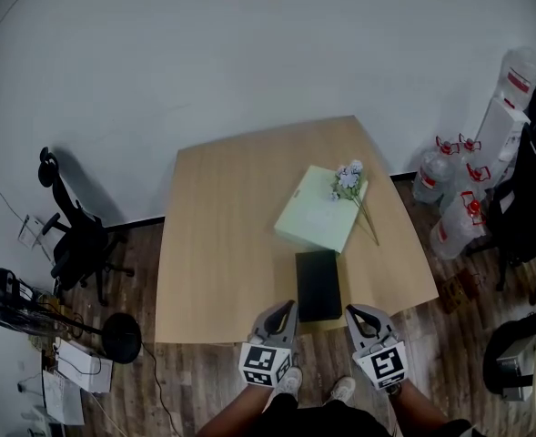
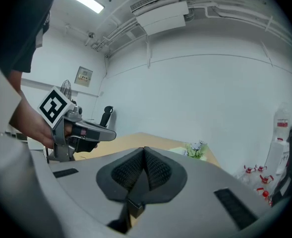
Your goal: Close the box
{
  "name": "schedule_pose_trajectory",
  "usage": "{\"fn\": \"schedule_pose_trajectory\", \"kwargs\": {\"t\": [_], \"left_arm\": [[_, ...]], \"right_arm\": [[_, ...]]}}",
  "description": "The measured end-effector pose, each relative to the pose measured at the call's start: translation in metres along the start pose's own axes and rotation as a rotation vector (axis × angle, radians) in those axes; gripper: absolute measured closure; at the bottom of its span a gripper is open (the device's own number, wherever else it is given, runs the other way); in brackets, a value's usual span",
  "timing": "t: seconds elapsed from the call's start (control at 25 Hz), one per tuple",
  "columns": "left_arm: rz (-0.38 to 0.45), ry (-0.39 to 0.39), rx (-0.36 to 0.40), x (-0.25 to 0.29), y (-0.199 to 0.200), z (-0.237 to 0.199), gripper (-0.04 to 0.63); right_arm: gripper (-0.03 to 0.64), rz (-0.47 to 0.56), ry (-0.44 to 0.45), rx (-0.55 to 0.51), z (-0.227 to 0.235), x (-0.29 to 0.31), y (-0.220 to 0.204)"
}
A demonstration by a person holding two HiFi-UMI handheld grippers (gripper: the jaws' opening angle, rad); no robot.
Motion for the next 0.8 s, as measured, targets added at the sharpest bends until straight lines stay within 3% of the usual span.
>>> {"fn": "schedule_pose_trajectory", "kwargs": {"t": [0.2, 0.8], "left_arm": [[-0.001, -0.001, -0.013, -0.009, -0.001, -0.001, 0.584], [-0.027, 0.024, -0.014, -0.022, -0.004, -0.004, 0.584]], "right_arm": [[0.606, -0.029, -0.032, -0.042, -0.003, -0.002, 0.007], [0.606, 0.035, -0.019, 0.008, -0.013, 0.000, 0.026]]}}
Point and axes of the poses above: the fingertips, and each gripper's own axes: x forward along the fingers, z to its right, y out of its top, the point moved 8 cm from there along -x, backward along the fingers, and after that the axes turned 4 degrees about -z, right-handed, at the moved point
